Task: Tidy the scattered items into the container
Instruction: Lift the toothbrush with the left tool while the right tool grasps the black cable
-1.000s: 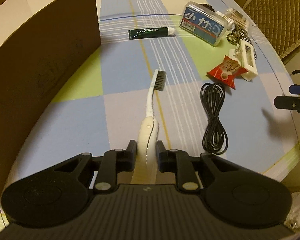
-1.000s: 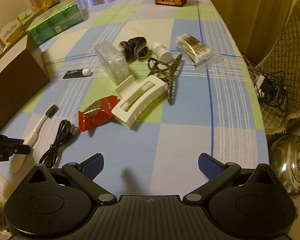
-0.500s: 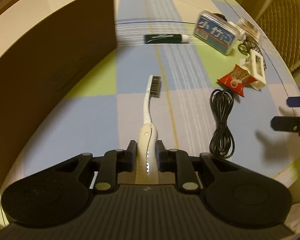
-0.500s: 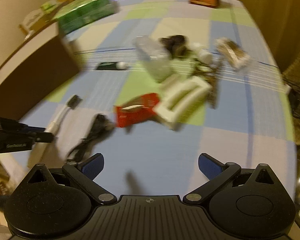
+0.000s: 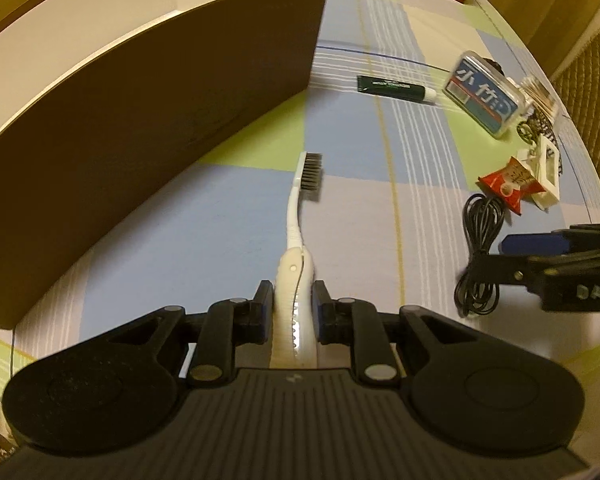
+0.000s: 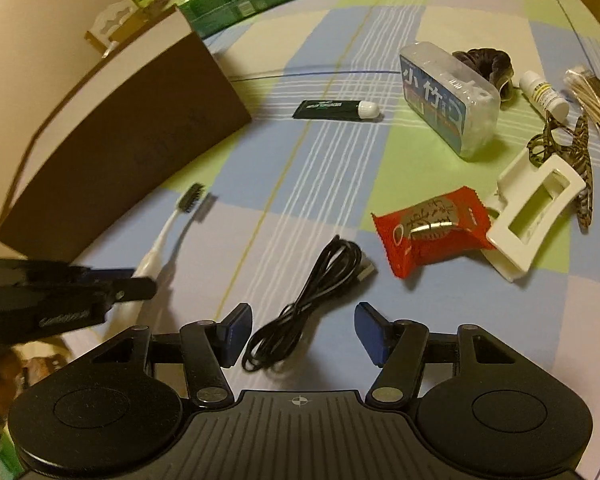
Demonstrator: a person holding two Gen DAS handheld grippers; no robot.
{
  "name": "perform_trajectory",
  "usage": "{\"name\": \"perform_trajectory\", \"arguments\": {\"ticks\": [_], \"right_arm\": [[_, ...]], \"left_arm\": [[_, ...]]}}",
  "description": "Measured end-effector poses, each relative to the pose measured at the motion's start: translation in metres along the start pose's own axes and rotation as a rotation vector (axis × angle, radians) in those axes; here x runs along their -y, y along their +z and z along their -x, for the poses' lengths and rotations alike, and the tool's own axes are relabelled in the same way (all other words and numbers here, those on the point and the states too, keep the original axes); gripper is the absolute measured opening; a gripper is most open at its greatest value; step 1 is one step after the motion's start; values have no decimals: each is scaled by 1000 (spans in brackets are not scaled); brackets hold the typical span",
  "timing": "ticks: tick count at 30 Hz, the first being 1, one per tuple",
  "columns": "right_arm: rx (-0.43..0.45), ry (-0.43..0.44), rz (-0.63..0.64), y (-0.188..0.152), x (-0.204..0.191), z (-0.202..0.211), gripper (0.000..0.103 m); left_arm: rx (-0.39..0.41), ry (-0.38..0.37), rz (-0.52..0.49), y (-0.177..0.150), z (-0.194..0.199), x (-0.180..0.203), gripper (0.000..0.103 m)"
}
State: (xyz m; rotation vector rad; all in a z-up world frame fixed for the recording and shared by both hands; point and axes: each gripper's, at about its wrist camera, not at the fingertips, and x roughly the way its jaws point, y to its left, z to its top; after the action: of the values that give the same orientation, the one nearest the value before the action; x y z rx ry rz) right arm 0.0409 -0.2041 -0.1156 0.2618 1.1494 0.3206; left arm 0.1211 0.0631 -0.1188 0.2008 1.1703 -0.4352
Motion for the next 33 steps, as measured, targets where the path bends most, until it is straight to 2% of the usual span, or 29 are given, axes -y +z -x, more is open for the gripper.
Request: {"name": "perform_trajectory", "arguments": {"ticks": [3,6,8,9,10,12,18,26,28,31,33], "right_arm": [[12,-57,44,1,-8,-7,64],[14,-128,198,2,-27,-17,44],[15,-170,308,-3,-39,-24,39],[17,-191,361,-6,-43,-26,33],[21,-192,397,-9,-46,-27,21],[20,-183,434,-13,-47,-28,18],[10,-147,359,-14,-39,-23,16],[36,-59,192,-8,-12,7,16],[50,-39,171,-5,-10,15,3],[76,5,151,6,-9,28,3],[63,4,186,13,-15,28,3]], "left_arm": [[-3,3,14,-4,-1,-3,16],[-15,2,32,-5,-5,-4,16],[-21,5,41,-6,-7,-4,17],[-20,7,40,-6,-8,-3,17],[-21,10,40,-5,-8,-2,17],[-22,22,30,-5,-9,1,17],[-21,19,32,-5,-5,7,16],[58,5,21,5,25,18,16],[88,-6,23,7,36,19,16],[134,-16,34,9,54,19,16],[144,-12,40,10,59,17,16]]}}
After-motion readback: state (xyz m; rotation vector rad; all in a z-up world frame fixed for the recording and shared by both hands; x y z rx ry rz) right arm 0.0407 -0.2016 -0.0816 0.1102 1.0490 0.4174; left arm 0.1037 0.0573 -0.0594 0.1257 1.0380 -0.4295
